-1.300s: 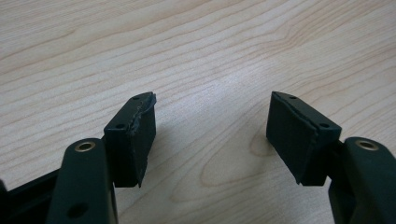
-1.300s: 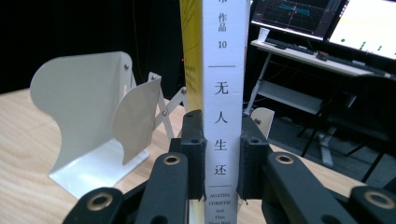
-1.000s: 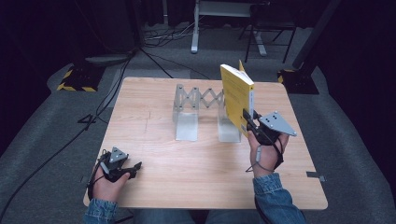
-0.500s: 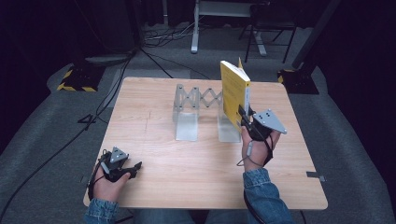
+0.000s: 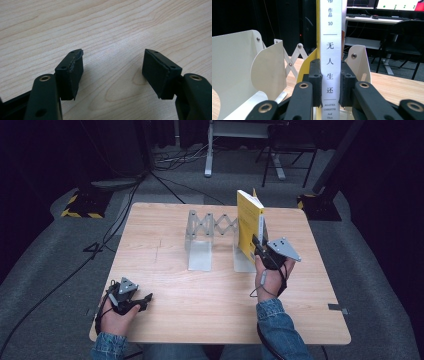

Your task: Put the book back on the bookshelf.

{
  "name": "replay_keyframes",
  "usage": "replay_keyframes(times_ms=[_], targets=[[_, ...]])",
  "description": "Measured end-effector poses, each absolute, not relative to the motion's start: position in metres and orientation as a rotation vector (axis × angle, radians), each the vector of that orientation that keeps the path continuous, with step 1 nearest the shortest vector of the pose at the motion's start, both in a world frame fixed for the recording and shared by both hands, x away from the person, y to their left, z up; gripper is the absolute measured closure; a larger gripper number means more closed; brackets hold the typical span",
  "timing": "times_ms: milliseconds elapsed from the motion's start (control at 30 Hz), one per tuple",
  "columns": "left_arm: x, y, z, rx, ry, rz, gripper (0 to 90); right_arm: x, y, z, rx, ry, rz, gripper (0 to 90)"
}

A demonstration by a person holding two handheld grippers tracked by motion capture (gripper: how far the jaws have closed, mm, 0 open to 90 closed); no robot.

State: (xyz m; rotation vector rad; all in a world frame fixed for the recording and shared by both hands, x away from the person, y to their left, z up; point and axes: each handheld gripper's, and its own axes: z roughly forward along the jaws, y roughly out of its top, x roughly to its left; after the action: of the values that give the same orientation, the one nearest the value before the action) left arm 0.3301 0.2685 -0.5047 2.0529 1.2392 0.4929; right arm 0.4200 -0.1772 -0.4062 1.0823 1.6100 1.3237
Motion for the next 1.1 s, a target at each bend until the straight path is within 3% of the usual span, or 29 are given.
replay_keyframes(times_ms=[1100], targets=[[0.332,0.266,-0.504,2.062,1.237,0.487,32.8,0.416,-0.166,-0.446,1.096,1.794,1.336,76.2]])
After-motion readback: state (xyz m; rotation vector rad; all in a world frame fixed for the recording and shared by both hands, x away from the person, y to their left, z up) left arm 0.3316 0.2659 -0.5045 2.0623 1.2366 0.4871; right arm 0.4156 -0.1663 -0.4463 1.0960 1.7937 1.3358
